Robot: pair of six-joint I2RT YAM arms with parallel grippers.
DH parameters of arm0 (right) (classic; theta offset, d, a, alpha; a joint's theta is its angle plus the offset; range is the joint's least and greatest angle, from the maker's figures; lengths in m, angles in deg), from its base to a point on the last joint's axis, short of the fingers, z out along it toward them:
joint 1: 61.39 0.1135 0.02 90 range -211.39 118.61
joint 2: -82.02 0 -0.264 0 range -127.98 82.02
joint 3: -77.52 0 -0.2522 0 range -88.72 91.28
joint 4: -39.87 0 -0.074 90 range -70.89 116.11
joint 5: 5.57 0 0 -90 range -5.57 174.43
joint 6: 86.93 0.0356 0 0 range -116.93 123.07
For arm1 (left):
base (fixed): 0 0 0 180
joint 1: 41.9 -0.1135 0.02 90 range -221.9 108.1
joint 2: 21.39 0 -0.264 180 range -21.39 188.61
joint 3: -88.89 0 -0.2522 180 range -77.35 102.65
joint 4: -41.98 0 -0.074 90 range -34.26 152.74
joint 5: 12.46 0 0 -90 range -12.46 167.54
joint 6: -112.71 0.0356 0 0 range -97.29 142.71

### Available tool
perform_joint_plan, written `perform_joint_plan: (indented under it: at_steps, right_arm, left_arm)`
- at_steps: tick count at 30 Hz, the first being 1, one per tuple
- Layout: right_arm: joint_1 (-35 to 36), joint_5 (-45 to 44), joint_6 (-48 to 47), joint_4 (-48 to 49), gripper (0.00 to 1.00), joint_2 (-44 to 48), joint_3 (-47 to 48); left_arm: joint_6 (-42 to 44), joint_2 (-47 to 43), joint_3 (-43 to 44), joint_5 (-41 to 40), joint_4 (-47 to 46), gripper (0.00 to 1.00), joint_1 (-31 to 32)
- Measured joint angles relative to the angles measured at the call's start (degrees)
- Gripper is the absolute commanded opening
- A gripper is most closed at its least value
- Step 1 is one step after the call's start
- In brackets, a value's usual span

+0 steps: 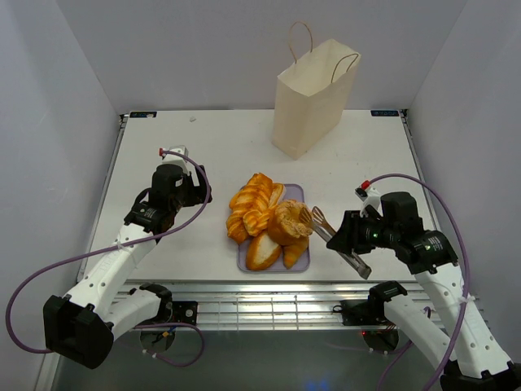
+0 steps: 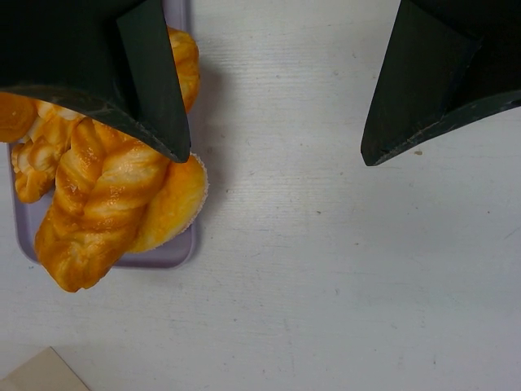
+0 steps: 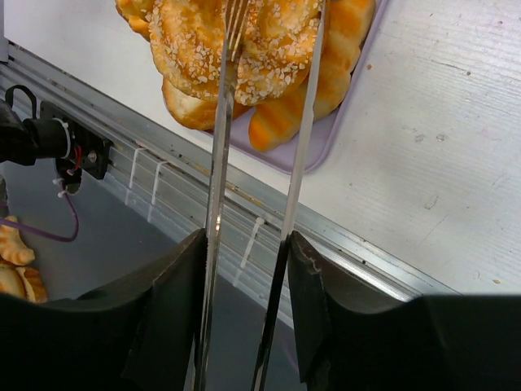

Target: Place the fake bread into the paper bag

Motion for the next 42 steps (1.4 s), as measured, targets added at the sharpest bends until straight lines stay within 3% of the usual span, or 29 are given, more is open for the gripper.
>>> perform_joint_plan:
  at_steps: [6, 42]
  right_arm:
    - [0.0, 0.1, 0.1, 0.3, 0.37, -0.4, 0.0]
    - [0.0, -1.8, -2.7, -0.6, 0.29, -9.9, 15.6]
  left_arm:
    - [0.0, 0.0, 0.0, 0.3, 0.0, 0.96, 0.0]
    - [0.0, -0.1, 0.0, 0.6, 0.0, 0.96, 0.0]
